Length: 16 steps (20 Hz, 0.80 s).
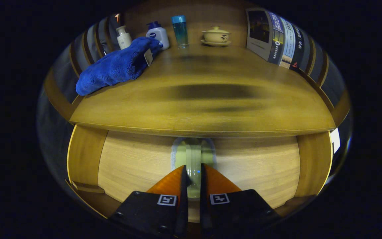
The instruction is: Pull open the drawer, take out the items inside it, and place them on the countertop above the cabinet.
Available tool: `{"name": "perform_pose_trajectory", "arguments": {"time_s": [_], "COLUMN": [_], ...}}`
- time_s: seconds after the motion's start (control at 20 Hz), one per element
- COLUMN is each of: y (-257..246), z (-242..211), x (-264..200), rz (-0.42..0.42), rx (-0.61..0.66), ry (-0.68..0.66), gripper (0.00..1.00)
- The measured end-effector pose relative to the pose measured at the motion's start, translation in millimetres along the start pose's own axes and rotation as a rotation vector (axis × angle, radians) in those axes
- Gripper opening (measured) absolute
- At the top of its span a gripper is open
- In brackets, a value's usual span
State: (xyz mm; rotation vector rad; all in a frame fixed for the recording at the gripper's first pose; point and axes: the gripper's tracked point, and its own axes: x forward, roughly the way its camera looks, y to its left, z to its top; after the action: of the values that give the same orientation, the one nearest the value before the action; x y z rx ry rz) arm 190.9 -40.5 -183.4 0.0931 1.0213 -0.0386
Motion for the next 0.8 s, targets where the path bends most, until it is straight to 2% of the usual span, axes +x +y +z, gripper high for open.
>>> {"name": "perform_pose_trajectory", "arguments": {"time_s": [0.25, 0.8], "y": [0.0, 9.5], "z": [-3.6, 1.3], "x": [-20.7, -116.0], "rz": [0.027, 0.073], "rx": [0.002, -0.068], "ry": [-0.036, -0.186], "gripper": [0.23, 0.23]}}
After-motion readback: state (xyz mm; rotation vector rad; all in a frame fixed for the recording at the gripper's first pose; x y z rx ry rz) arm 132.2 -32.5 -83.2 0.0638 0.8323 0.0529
